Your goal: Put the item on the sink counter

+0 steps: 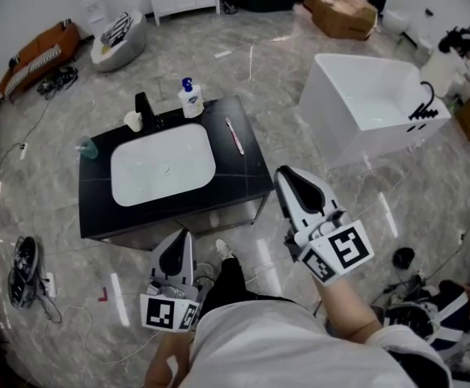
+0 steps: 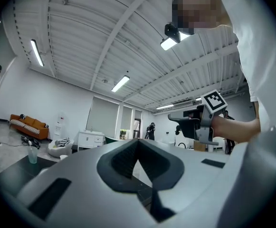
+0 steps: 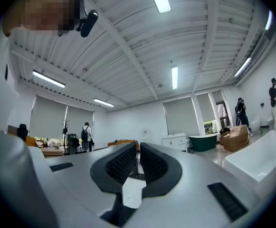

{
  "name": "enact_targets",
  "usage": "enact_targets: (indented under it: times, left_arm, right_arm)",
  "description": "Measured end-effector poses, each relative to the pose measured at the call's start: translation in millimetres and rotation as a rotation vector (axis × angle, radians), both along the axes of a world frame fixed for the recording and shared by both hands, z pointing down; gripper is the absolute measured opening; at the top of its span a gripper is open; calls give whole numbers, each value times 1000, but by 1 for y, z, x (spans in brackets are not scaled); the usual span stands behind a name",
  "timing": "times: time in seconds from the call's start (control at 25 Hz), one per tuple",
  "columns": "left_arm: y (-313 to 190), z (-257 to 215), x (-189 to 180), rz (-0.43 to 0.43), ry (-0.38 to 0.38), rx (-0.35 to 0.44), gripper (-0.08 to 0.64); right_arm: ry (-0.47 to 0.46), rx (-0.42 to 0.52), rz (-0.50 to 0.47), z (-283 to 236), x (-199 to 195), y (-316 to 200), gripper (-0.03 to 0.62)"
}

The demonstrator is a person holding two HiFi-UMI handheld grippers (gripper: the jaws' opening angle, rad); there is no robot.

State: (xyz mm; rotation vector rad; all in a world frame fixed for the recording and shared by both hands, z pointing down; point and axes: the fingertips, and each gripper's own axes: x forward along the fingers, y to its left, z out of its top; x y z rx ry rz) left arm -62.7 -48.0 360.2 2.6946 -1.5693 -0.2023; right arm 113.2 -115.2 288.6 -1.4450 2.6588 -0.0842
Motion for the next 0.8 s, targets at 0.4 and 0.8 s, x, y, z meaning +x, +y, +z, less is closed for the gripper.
enact_targets:
  times: [0.4, 0.8]
  left_arm:
    - [-17, -10, -18, -32, -14, 23, 3]
    - [-37, -25, -18, -40, -32, 73, 3]
  right_arm:
    - [18, 31, 144, -8, 52, 9, 52]
    - [22, 73, 165, -11, 54, -12, 52]
